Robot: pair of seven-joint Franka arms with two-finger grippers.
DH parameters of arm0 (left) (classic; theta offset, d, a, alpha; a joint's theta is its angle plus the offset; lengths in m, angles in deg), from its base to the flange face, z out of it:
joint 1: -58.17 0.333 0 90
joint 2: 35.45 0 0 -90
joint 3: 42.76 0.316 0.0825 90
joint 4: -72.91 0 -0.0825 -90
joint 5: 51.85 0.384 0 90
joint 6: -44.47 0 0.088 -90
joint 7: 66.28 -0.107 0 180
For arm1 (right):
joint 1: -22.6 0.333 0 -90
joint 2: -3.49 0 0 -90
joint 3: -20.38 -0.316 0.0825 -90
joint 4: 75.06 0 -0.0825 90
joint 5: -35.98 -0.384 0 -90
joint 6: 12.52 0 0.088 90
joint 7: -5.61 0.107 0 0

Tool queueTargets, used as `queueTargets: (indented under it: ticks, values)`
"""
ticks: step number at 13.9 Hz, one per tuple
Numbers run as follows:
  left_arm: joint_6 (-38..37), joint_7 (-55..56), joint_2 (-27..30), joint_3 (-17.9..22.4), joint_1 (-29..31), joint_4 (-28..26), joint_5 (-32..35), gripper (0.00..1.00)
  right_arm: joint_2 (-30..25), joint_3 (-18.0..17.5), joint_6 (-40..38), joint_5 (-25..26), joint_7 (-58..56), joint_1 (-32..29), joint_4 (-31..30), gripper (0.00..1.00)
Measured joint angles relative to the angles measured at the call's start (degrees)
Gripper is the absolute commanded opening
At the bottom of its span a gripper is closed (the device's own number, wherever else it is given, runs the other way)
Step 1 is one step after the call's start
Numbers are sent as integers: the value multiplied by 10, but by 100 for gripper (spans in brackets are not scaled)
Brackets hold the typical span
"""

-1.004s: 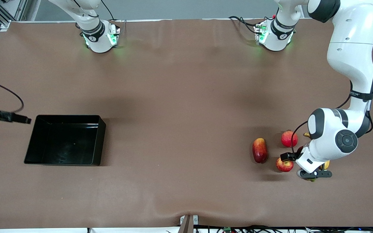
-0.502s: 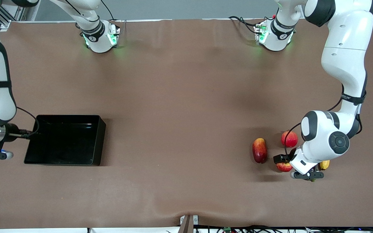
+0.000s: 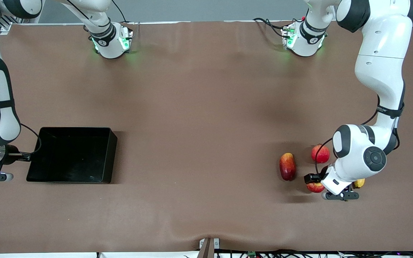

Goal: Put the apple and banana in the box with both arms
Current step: 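Grasp the apple with the left gripper while the right gripper reaches the tray, then lift the apple with the left gripper while the right gripper slides the tray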

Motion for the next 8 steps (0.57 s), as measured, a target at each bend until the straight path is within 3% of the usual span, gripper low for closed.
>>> queueTargets:
  ticks: [3, 4, 6, 7, 8]
  values:
    - [-46, 0, 49, -1, -1, 8, 0, 0, 19, 0, 4, 0, -12, -4, 0, 98]
    - [-67, 0, 74, -3, -1, 9, 0, 0, 22, 0, 5, 0, -12, -4, 0, 83]
    - [-109, 5, 119, -18, -2, 9, 0, 0, 31, 0, 8, 0, -13, -5, 0, 18]
    - [-126, 10, 135, -24, -5, 8, 0, 0, 34, 0, 8, 0, -13, -5, 0, 0]
    - [-141, 18, 147, -26, -9, 8, 0, 0, 36, 0, 8, 0, -13, -5, 0, 0]
